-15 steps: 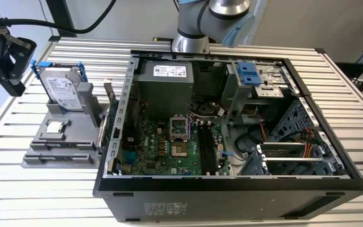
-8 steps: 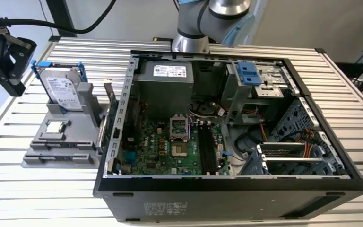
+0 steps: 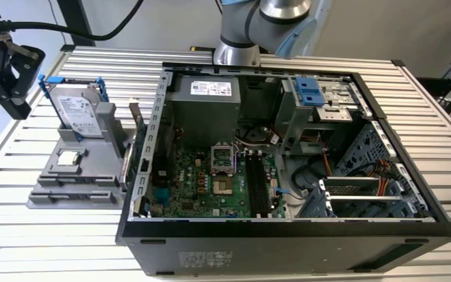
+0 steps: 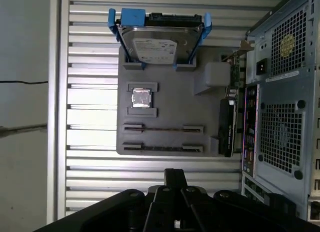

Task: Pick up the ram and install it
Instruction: 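Pick up the ram and move it above insertion slot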

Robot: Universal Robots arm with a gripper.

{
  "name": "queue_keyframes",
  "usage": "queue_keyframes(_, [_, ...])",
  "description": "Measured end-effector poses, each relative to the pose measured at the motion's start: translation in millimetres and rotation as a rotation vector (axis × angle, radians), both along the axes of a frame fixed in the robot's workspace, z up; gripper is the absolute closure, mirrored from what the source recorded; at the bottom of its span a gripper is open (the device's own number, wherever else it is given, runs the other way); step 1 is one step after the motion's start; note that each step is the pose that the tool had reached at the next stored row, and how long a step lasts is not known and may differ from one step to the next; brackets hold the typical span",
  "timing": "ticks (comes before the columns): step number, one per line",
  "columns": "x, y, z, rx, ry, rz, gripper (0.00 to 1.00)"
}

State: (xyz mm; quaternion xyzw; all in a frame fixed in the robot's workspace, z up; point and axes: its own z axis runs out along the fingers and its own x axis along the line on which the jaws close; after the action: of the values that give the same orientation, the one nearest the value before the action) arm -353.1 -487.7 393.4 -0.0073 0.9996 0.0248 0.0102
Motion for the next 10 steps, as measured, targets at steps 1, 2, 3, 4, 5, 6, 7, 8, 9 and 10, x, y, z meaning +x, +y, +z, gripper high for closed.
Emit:
queue_keyframes(1, [0.0,0.0,0.1,0.0,-0.0001,0.008,1.0])
queue_keyframes(2, [-0.1,0.0,0.2,0.0,-0.0001,0.017,1.0])
queue_keyframes(3, [-0.1,0.0,0.4,-0.0001,0.0,0.026,1.0])
queue_keyframes(4, [-0.1,0.0,0.6,0.0,0.0,0.037,1.0])
queue_keyframes(5, [-0.1,0.0,0.8,-0.0001,0.0,0.048,1.0])
queue_keyframes(6, [-0.1,0.0,0.9,0.0,-0.0001,0.06,1.0])
queue_keyframes(7, [-0.1,0.0,1.0,0.0001,-0.0001,0.072,1.0])
queue_keyframes(8, [-0.2,0.0,1.1,0.0001,-0.0001,0.084,1.0])
queue_keyframes(9, [-0.2,0.0,1.2,0.0,-0.0001,0.097,1.0])
queue_keyframes(10, [-0.2,0.0,1.4,0.0,0.0,0.111,1.0])
